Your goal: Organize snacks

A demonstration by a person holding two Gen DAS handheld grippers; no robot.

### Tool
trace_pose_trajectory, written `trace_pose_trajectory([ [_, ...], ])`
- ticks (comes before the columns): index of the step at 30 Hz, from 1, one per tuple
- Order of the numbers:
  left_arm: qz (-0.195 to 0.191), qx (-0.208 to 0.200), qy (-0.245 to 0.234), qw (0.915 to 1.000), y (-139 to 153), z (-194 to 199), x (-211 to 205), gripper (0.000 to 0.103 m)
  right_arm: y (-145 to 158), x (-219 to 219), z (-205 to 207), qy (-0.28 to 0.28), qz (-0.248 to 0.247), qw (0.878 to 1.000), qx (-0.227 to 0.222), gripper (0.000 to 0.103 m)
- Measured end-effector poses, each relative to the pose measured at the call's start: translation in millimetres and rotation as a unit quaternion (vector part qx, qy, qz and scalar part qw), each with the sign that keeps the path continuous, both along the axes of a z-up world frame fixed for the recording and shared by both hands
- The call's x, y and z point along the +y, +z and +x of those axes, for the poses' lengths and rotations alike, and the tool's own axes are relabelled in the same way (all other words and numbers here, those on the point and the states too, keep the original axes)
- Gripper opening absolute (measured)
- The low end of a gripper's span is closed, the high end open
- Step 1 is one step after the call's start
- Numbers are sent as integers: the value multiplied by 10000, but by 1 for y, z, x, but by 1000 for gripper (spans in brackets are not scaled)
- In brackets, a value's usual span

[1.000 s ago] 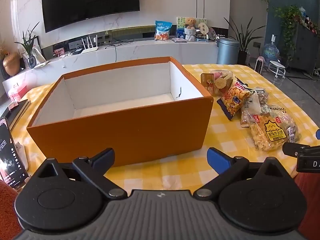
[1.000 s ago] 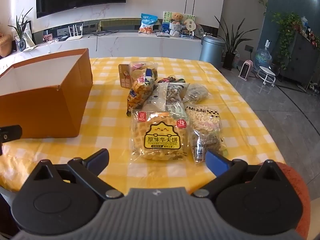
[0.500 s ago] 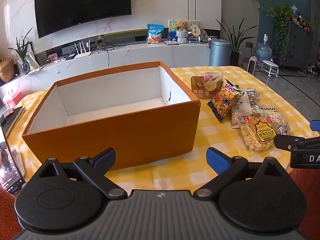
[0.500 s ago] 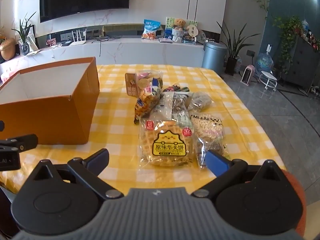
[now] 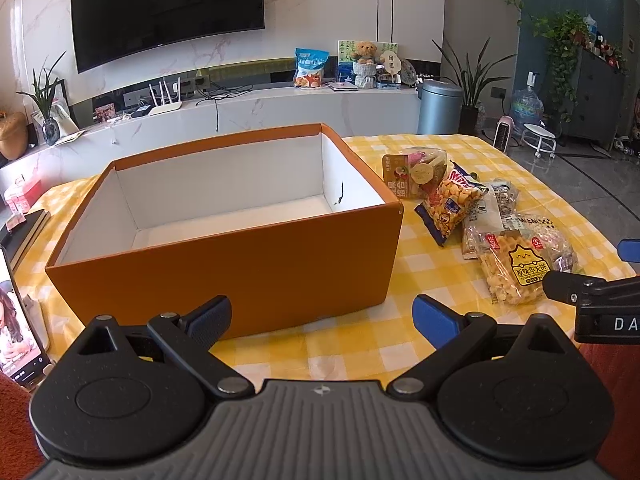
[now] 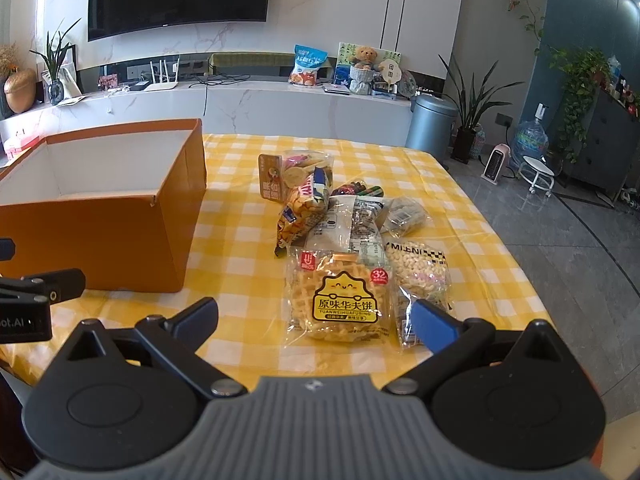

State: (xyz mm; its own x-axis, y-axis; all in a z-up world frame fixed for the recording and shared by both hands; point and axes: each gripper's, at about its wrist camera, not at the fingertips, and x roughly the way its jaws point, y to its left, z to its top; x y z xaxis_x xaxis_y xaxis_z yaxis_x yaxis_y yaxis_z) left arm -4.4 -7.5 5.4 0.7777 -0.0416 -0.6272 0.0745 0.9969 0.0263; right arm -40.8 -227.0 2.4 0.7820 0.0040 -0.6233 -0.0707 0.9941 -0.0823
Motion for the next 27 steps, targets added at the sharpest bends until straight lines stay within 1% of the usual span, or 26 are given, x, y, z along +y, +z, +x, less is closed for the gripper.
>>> trace_pose_trajectory([
  [27,-1,71,-34,10000,1,-2,-4,103,2,-1,0,-75,107,9999,68,100],
])
